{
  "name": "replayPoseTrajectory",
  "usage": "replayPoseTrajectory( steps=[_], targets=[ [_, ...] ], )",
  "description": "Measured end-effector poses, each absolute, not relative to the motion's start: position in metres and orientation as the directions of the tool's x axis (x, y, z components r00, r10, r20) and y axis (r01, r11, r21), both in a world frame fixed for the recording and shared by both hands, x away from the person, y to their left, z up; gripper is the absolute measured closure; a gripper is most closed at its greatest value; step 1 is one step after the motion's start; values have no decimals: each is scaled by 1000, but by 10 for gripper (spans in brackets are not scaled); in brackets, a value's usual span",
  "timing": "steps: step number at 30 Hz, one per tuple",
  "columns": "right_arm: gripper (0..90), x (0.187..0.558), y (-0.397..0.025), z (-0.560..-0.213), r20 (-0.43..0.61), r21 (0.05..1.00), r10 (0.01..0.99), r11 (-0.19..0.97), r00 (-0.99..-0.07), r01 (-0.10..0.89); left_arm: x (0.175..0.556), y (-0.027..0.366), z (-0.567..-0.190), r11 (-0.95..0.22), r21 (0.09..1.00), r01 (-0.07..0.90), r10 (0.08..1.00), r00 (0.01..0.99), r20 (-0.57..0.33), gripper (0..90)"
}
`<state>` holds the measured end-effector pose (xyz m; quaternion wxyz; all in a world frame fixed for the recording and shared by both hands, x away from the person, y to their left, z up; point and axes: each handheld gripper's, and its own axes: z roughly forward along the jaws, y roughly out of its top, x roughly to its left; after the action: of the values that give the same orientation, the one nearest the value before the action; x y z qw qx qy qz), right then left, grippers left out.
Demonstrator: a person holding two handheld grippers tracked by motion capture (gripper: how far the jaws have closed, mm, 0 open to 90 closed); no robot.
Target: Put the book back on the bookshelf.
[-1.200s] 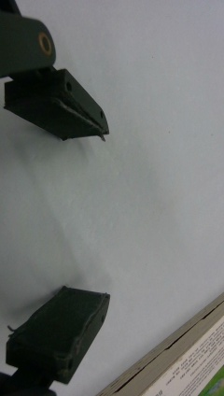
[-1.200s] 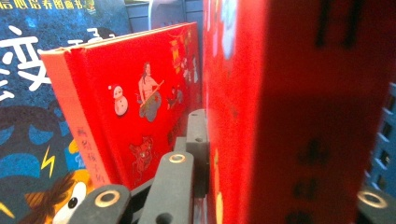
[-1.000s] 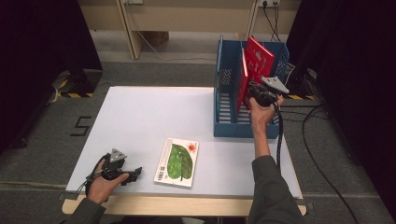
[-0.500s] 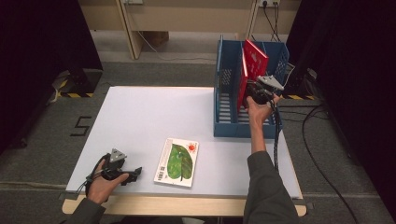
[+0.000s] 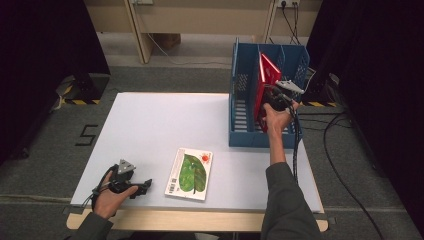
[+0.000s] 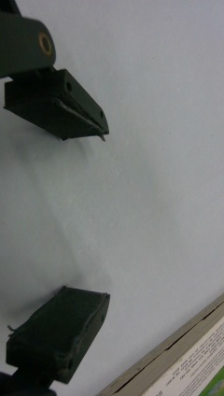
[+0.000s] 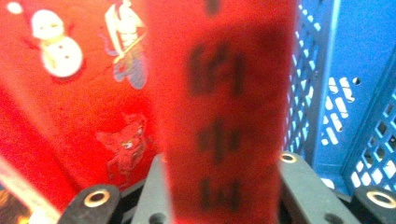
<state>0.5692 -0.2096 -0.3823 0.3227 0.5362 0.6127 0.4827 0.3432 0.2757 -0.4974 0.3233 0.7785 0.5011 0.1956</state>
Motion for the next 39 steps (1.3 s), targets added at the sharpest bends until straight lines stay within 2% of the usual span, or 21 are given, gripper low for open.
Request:
replayPoseTrajectory(
  steps=[4, 7, 12, 24, 39],
  targets=[
    [725, 565, -211, -382, 118, 933, 966, -29, -229, 359, 343, 276, -497, -289, 700, 654, 907, 421, -19, 154],
    [701, 560, -214, -382, 175, 924, 957, -79, -231, 374, 343, 276, -497, -290, 698, 655, 907, 421, -19, 153],
    [681, 551, -217, -383, 196, 924, 950, -95, -245, 370, 343, 276, -497, -289, 698, 655, 907, 420, -19, 153],
    [648, 529, -225, -382, 204, 928, 935, -90, -290, 363, 343, 275, -497, -290, 697, 655, 907, 420, -18, 153],
    [645, 494, -233, -382, 147, 940, 927, -22, -345, 340, 343, 276, -497, -289, 696, 658, 907, 420, -20, 152]
  ],
)
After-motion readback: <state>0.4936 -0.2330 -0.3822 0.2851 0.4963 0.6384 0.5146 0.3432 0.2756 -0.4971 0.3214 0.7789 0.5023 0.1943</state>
